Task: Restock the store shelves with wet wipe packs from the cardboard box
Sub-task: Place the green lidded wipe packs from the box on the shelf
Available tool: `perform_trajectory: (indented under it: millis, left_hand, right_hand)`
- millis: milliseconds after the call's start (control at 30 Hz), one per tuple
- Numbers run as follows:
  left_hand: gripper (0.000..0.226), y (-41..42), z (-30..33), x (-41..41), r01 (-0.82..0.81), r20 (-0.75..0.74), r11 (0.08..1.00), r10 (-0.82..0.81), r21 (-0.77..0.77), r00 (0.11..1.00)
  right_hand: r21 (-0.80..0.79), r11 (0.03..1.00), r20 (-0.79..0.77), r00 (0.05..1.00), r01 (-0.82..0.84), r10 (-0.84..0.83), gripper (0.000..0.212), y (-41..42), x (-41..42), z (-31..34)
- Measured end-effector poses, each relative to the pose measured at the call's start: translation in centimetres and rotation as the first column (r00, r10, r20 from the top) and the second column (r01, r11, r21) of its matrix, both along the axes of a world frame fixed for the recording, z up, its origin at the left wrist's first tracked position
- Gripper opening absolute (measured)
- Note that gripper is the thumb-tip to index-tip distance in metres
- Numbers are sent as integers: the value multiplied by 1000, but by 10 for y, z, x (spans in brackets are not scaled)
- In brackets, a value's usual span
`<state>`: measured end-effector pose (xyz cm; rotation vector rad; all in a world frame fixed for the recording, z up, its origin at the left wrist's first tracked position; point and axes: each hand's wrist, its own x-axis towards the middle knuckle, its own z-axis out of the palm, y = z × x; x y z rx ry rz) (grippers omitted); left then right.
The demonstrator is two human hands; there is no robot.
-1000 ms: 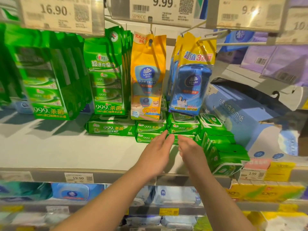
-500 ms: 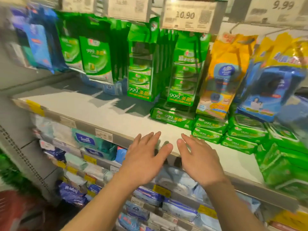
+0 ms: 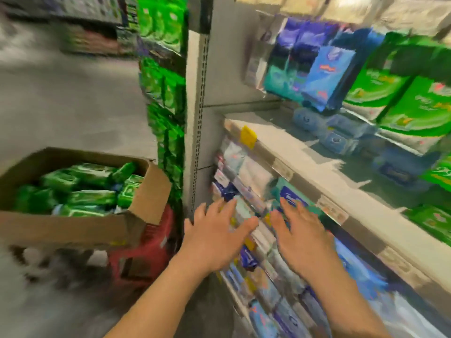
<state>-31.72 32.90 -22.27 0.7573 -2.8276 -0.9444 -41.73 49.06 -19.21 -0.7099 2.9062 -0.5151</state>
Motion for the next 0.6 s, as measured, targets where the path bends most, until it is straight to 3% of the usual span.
perform_trajectory:
  millis: [133, 300, 400, 600]
  left_hand:
    - [113, -75, -26, 52, -137, -32, 990, 138, 20, 990]
    - [96, -143, -35, 117, -318, -4, 945, 319, 81, 948]
    - [94, -176, -41, 144, -390, 13, 915, 391, 105, 920]
    - [83, -234, -54, 166, -499, 22, 855, 501, 141, 865]
  right_hand:
    - [-36, 981, 15, 981, -190, 191, 80, -97, 32, -14]
    - [-45, 941, 55, 940, -335, 338, 109, -193, 61, -34]
    - [-44, 914, 103, 909, -402, 405, 96, -236, 78, -39]
    - [-57, 864, 146, 852, -501, 503, 94, -314, 84, -61]
